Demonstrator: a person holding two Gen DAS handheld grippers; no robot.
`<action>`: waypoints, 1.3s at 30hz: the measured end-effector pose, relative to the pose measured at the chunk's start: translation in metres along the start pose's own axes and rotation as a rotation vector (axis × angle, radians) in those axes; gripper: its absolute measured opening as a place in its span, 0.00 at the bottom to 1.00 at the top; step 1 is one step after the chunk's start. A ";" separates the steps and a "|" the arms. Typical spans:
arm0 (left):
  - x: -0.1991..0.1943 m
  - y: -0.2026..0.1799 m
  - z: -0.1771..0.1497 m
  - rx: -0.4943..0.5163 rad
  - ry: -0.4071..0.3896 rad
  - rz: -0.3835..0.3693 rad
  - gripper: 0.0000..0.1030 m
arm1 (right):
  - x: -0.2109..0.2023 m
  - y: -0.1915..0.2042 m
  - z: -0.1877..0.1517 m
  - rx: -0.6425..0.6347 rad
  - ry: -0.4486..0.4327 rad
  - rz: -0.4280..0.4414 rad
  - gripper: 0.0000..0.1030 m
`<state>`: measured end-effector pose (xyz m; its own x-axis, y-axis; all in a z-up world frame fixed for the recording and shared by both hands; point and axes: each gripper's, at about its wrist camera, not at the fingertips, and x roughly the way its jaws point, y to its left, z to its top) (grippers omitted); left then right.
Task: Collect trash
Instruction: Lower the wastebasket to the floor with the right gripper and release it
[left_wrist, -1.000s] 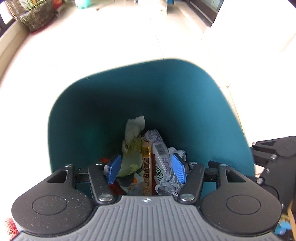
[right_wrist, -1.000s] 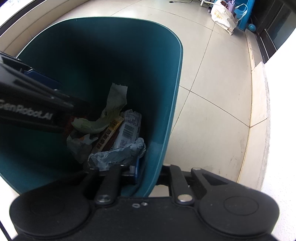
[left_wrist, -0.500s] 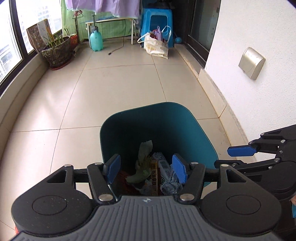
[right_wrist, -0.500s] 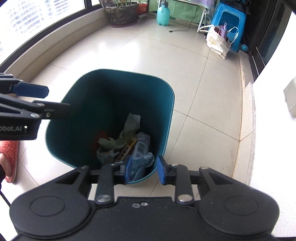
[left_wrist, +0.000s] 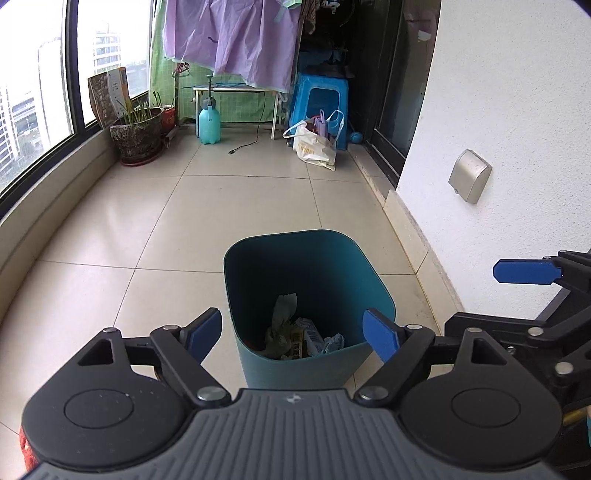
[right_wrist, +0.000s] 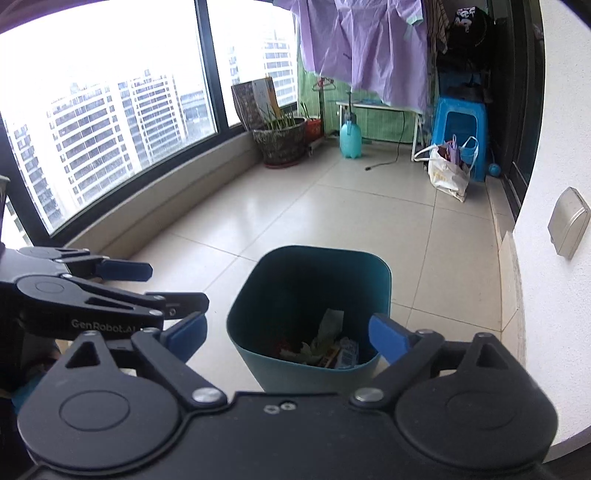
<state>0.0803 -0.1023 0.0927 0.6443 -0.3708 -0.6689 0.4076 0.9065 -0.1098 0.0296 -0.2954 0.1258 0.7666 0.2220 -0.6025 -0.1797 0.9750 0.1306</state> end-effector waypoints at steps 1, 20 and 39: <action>-0.004 0.002 -0.003 -0.010 -0.003 -0.003 0.81 | -0.007 0.002 -0.001 0.005 -0.020 0.007 0.99; -0.052 0.013 -0.044 -0.102 -0.110 0.026 1.00 | -0.033 0.006 -0.030 0.036 -0.236 -0.022 1.00; -0.061 0.008 -0.047 -0.097 -0.151 0.004 1.00 | -0.034 0.015 -0.039 0.034 -0.212 -0.037 1.00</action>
<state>0.0137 -0.0625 0.0981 0.7382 -0.3870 -0.5526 0.3453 0.9204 -0.1834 -0.0234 -0.2892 0.1177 0.8855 0.1791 -0.4288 -0.1308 0.9815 0.1397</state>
